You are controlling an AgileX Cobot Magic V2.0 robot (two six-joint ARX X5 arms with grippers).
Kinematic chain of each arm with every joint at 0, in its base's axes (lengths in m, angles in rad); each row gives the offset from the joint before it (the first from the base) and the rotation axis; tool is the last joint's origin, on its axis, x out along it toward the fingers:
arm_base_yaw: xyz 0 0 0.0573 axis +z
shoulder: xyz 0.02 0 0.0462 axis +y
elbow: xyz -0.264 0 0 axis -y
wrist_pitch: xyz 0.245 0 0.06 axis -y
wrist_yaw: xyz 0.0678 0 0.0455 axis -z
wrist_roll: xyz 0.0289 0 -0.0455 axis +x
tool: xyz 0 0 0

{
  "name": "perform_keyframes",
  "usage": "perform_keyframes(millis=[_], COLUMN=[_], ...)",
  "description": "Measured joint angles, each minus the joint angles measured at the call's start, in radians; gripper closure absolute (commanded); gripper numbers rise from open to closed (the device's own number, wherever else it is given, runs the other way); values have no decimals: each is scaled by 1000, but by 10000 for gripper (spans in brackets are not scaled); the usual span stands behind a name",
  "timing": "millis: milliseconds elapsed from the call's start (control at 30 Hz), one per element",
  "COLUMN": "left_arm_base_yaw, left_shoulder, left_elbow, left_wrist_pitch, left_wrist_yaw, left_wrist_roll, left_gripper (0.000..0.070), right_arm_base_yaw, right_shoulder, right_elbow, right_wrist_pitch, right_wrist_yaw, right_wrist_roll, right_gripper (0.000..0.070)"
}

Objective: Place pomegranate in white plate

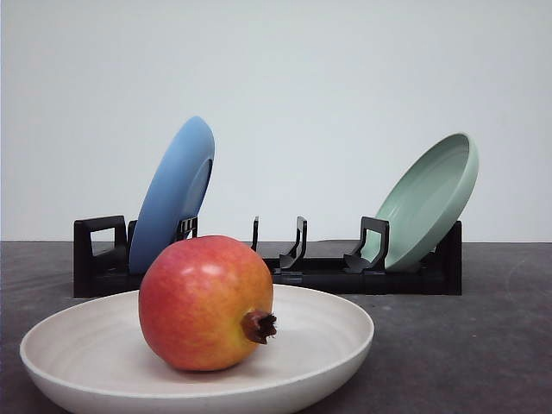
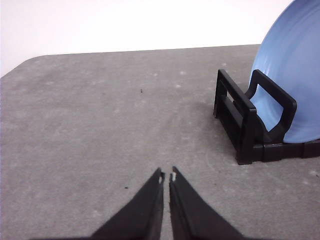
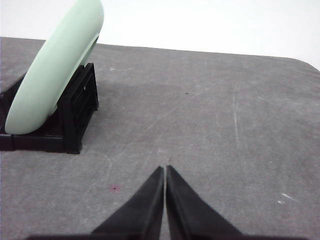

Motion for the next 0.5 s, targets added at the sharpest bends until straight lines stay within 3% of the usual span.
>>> perform_keyframes(millis=[500], left_arm_base_yaw=[0], left_shoulder=[0], left_elbow=[0], left_wrist_pitch=[0], left_wrist_yaw=[0], left_wrist_roll=[0], left_gripper=[700], right_arm_base_yaw=[0], right_shoulder=[0], right_elbow=[0], right_wrist_pitch=[0], right_wrist_yaw=[0], right_wrist_roll=[0], right_gripper=[700])
